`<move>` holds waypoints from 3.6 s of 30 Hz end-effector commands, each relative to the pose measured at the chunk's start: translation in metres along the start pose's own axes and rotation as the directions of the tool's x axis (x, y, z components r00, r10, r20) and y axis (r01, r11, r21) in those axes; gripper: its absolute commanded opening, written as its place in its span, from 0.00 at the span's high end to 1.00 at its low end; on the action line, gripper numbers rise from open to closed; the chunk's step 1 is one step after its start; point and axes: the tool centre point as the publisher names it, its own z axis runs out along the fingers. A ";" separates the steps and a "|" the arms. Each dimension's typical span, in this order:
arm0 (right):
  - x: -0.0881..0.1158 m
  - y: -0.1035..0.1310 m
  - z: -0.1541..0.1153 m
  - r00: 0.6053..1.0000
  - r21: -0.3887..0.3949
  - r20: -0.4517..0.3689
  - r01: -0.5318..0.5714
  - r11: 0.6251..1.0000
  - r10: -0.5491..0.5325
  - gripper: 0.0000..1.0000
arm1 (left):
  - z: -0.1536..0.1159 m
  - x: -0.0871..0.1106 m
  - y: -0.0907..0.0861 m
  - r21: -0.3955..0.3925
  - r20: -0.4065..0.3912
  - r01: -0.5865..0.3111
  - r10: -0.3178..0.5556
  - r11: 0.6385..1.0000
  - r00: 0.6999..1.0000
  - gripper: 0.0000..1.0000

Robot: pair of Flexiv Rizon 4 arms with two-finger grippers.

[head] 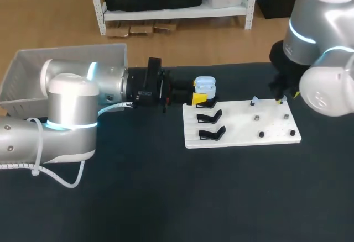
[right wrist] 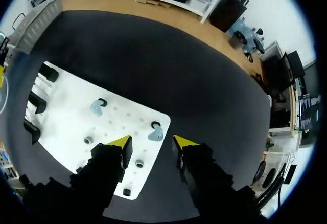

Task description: Pick up each earbud case from the left stands, insert the matching earbuds, close the lid, and place the case in the box.

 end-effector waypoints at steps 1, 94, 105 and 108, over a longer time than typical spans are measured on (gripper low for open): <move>-0.003 -0.002 0.006 1.000 0.004 -0.003 -0.004 1.000 0.004 0.51 | 0.000 0.001 -0.001 -0.005 0.005 -0.004 0.004 1.000 1.000 1.00; -0.006 0.161 -0.184 0.991 0.082 -0.040 -0.126 0.989 0.129 1.00 | 0.000 0.001 -0.001 -0.005 0.005 -0.004 0.004 1.000 1.000 1.00; -0.027 0.163 -0.170 0.881 0.080 -0.138 -0.446 0.891 0.453 1.00 | 0.000 0.001 -0.001 -0.005 0.005 -0.004 0.004 1.000 1.000 1.00; -0.026 0.163 -0.169 0.873 0.067 -0.141 -0.461 0.885 0.466 1.00 | 0.000 0.001 -0.001 -0.005 0.005 -0.004 0.004 1.000 1.000 1.00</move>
